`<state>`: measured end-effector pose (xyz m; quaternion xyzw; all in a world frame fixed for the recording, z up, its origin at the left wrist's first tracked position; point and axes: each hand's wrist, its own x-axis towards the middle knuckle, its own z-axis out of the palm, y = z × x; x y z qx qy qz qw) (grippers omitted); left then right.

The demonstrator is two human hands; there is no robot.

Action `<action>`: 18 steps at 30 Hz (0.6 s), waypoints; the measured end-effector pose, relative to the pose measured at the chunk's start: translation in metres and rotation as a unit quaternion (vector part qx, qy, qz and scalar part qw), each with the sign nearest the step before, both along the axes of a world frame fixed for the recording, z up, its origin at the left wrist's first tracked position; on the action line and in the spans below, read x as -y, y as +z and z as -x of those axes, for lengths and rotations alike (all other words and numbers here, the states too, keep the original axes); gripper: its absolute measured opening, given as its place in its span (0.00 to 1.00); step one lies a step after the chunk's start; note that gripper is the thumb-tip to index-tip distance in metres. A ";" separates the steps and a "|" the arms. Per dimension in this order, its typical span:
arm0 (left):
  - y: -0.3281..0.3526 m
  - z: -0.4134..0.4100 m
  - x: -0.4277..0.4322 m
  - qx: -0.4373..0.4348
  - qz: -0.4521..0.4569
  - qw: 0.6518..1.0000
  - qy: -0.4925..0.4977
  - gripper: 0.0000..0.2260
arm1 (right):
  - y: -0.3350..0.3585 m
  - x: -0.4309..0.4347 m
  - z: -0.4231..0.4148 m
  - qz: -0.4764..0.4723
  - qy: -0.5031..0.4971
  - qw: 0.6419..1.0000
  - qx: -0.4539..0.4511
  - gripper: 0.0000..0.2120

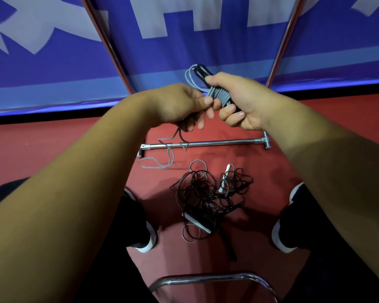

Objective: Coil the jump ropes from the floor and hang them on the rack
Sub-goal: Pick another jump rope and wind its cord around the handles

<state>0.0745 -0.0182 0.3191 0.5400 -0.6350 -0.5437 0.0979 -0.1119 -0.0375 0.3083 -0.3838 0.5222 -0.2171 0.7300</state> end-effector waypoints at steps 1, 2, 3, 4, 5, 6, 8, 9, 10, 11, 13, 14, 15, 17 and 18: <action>-0.001 -0.001 0.000 0.002 -0.013 1.000 -0.003 0.18 | 0.000 -0.002 -0.001 0.002 -0.008 1.000 -0.007 0.16; -0.002 -0.003 -0.001 0.007 -0.025 1.000 -0.007 0.18 | 0.000 -0.003 -0.002 0.002 -0.015 1.000 -0.010 0.15; -0.003 -0.003 -0.001 0.010 -0.036 0.999 -0.010 0.18 | 0.001 -0.004 -0.002 0.003 -0.020 1.000 -0.013 0.14; -0.004 -0.004 -0.001 0.010 -0.046 0.999 -0.009 0.18 | 0.002 -0.006 -0.002 0.006 -0.023 1.000 -0.016 0.13; -0.005 -0.004 -0.002 0.008 -0.057 0.998 -0.006 0.18 | 0.003 -0.007 -0.003 0.010 -0.027 0.999 -0.022 0.12; -0.006 -0.004 -0.002 0.008 -0.066 0.998 -0.003 0.17 | 0.004 -0.008 -0.003 0.015 -0.031 0.999 -0.029 0.12; -0.008 -0.004 -0.004 0.015 -0.079 0.997 0.000 0.17 | 0.004 -0.011 -0.004 0.020 -0.035 0.998 -0.038 0.11; -0.008 -0.004 -0.004 0.016 -0.082 0.996 0.001 0.16 | 0.004 -0.012 -0.004 0.021 -0.033 0.998 -0.039 0.11; -0.008 -0.005 -0.004 0.015 -0.084 0.996 0.001 0.16 | 0.004 -0.012 -0.004 0.020 -0.031 0.999 -0.038 0.11; -0.007 -0.005 -0.005 0.013 -0.086 0.996 0.002 0.16 | 0.005 -0.013 -0.005 0.018 -0.027 0.999 -0.035 0.11; -0.008 -0.005 -0.005 0.017 -0.083 0.996 0.003 0.16 | 0.007 -0.014 -0.007 0.017 -0.020 0.999 -0.021 0.13; -0.009 -0.006 -0.004 0.025 -0.076 0.997 0.005 0.17 | 0.008 -0.014 -0.007 0.019 -0.018 1.000 -0.012 0.13; -0.010 -0.006 -0.003 0.031 -0.071 0.997 0.009 0.18 | 0.009 -0.015 -0.007 0.022 -0.014 1.000 -0.005 0.14; -0.013 -0.006 -0.002 0.030 -0.056 0.998 0.020 0.19 | 0.013 -0.017 -0.007 0.017 0.006 1.000 0.009 0.15; -0.013 -0.007 -0.002 0.026 -0.045 0.998 0.024 0.17 | 0.014 -0.018 -0.005 0.010 0.021 1.000 0.018 0.16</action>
